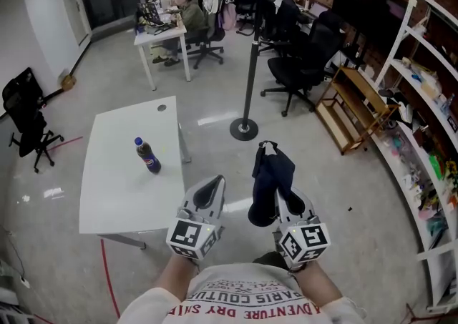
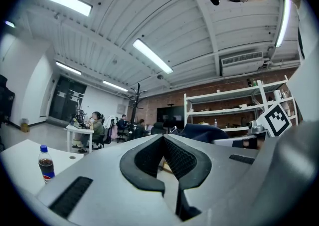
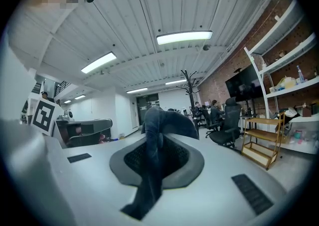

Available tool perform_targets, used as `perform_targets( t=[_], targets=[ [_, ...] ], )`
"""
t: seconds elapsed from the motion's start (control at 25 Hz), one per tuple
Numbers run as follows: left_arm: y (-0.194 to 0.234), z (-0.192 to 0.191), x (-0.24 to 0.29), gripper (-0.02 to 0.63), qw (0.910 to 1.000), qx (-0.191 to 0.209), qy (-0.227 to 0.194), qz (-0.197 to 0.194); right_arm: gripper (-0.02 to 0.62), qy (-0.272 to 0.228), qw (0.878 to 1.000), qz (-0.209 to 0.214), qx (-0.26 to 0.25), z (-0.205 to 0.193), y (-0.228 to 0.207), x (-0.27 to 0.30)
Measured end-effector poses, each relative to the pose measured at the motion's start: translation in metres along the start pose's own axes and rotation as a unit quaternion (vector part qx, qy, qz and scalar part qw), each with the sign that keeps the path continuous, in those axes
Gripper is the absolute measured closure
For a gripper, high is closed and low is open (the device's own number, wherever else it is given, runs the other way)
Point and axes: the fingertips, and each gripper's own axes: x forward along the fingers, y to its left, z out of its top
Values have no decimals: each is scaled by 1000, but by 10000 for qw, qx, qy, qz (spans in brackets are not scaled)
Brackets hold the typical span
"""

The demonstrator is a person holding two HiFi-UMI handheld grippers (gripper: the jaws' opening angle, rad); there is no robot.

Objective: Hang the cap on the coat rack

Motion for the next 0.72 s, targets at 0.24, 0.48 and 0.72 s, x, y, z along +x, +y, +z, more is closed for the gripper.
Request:
perform_targets(
  t=[0.24,0.48,0.72],
  targets=[
    [10,-9,12,601,9999,-106,56,68,566,36,10000,70,1,-1,-9,13],
    [25,-22,47,601,9993,-288,124,226,566,252,9996,121,85,-14,-39,46],
    [53,-35,105,601,9977,-296,299,531,566,362,9987,264,242,-15,-85,105]
  ],
)
